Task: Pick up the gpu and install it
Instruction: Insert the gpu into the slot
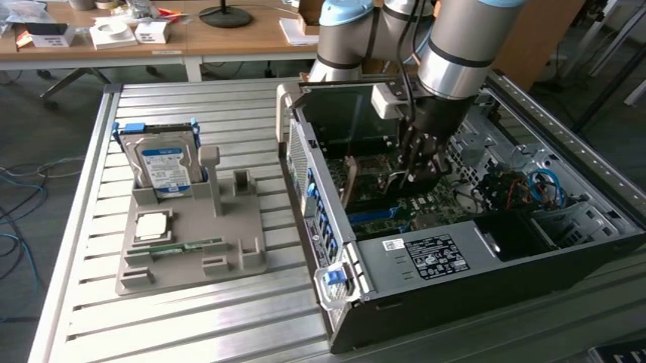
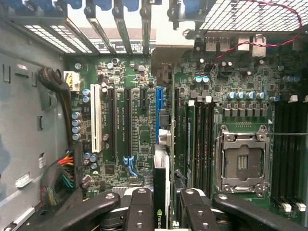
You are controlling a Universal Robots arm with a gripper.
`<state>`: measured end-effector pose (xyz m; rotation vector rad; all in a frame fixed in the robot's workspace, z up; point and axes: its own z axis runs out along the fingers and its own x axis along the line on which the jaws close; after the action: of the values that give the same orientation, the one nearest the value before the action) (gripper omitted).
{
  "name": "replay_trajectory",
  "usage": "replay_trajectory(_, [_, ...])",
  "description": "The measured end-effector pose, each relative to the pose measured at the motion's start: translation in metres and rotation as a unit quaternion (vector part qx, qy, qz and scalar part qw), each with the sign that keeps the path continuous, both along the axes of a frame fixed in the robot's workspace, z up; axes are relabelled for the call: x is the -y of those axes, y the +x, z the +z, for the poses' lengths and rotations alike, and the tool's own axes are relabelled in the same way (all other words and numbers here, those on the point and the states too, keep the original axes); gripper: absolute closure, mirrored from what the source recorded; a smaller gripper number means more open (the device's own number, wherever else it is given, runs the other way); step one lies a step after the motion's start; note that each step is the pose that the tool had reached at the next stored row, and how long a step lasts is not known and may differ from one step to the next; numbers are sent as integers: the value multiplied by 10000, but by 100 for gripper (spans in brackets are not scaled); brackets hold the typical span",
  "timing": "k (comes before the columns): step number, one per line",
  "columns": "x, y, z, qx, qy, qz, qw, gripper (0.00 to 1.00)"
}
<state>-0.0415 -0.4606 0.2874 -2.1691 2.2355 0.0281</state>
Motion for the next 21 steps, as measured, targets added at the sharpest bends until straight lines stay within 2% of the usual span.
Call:
replay_trajectory(10, [0, -43, -18, 0, 1, 0, 10000, 74])
replay_trajectory(20, [61, -53, -18, 0, 1, 0, 10000, 74])
replay_trajectory(21, [168, -89, -17, 0, 1, 0, 10000, 74])
